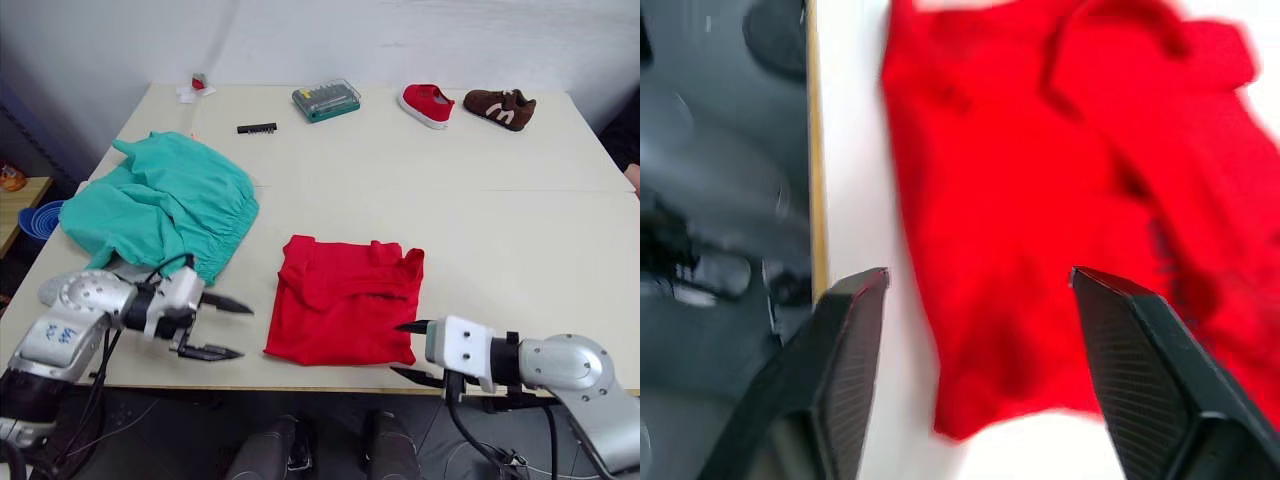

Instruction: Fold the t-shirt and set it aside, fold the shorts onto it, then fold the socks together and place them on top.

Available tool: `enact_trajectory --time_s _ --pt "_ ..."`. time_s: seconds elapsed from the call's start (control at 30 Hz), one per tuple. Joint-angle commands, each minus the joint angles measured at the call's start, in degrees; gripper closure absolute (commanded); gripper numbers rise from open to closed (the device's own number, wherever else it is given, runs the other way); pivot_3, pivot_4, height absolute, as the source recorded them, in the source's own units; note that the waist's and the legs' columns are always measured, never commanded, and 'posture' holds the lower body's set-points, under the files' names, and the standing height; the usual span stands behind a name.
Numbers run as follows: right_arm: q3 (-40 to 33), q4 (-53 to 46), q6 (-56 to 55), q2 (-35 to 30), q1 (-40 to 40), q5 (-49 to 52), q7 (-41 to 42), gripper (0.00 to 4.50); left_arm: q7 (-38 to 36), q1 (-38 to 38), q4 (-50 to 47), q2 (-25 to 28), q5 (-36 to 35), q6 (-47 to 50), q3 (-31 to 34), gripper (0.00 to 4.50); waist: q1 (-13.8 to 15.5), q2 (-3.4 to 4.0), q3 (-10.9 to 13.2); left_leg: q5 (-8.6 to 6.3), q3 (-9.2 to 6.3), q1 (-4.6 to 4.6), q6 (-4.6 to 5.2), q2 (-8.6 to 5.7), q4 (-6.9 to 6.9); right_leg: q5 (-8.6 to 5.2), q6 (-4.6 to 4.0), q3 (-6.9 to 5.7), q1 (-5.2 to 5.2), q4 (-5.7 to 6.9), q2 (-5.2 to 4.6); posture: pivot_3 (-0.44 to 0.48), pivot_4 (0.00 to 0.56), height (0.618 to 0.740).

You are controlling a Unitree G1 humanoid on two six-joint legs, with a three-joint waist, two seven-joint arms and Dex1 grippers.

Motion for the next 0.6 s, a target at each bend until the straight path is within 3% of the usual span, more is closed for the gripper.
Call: enact_trajectory --time_s 0.03,0.23,0.37,0.6 --pt "-2.13 -0.78 7.22 1.92 -5.11 6.94 -3.74 1.65 1.63 -5.29 2.07 -3.13 0.6 -1.33 -0.41 0.73 0.16 0.0 0.0 0.0 0.0 -0.01 0.0 0.0 0.0 0.0 0.0 0.0 -0.01 -0.01 0.0 0.0 0.15 0.74" --pt "0.34 -2.14 14.74 6.22 -11.14 12.4 -9.15 1.65 3.5 -14.28 6.7 -10.77 7.68 -9.77 -6.44 0.73 0.72 -0.02 -0.01 -0.05 0.02 -0.12 -0.08 -0.01 -0.01 0.0 0.0 -0.07 -0.11 -0.01 0.05 0.0 0.15 0.74" --pt "3.57 -2.29 13.48 6.14 -10.49 7.83 -9.33 1.65 5.4 -19.61 11.86 -16.0 12.32 -16.3 -9.45 0.73 0.61 -0.03 -0.02 -0.02 0.02 -0.47 0.08 -0.11 0.18 0.08 0.14 -0.13 -0.26 -0.05 0.02 0.0 0.15 0.74" --pt "3.13 -3.33 13.58 6.61 -8.69 6.88 -10.36 1.65 0.39 -23.03 17.21 -17.93 15.65 -23.55 -13.79 0.73 0.42 -0.03 -0.02 0.13 0.04 -0.48 0.45 -0.07 0.2 0.1 0.17 -0.17 -0.26 -0.08 0.09 0.0 0.15 0.74"
